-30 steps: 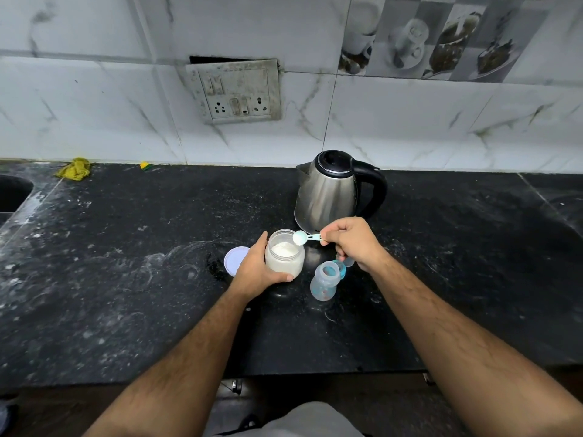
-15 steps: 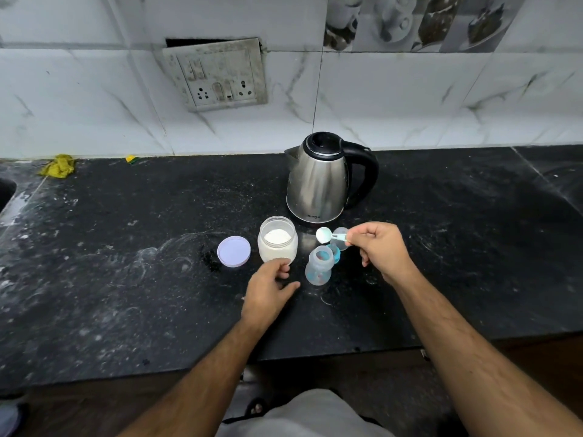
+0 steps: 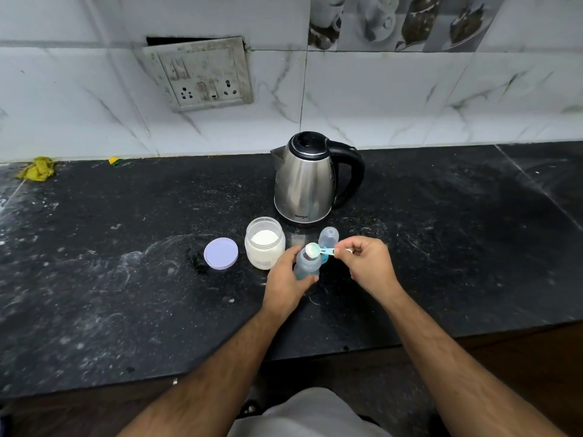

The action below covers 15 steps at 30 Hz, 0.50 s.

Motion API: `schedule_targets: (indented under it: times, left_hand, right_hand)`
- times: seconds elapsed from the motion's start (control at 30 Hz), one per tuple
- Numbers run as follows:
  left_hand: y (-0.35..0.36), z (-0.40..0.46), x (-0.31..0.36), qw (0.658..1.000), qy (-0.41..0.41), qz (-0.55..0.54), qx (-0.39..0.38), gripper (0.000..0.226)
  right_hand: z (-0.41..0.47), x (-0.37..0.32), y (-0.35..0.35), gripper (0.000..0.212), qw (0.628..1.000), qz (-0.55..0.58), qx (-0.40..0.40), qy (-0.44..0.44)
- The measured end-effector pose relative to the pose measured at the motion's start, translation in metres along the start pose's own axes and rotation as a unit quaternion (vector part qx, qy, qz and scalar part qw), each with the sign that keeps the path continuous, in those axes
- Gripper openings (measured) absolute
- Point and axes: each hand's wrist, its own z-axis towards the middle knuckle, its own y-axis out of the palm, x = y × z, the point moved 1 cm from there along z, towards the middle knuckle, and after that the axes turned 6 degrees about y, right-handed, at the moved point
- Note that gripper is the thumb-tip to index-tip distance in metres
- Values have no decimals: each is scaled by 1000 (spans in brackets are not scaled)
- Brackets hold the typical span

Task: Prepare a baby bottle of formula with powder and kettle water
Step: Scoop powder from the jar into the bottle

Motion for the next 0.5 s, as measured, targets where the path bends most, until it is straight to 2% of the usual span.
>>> schedule_targets:
  times: [0.17,0.33,0.37,0.5]
  left_hand:
    - [-1,3,1,1000,-14,-21,-1,55]
    - [-1,4,-2,999,-21,-30,-6,56]
    - [-1,4,-2,999,-21,-31,-6,56]
    - [-2,3,-1,999,-17,-36,-7,55]
  right_hand:
    - [-10,-3,1,6,987,-107,49,-106]
    - [-17,2,4,5,935,-237,75,-252]
    - [-18,3,5,4,926,-255,72,-269]
    - [-18,8,8,22,915,-285,49,-282]
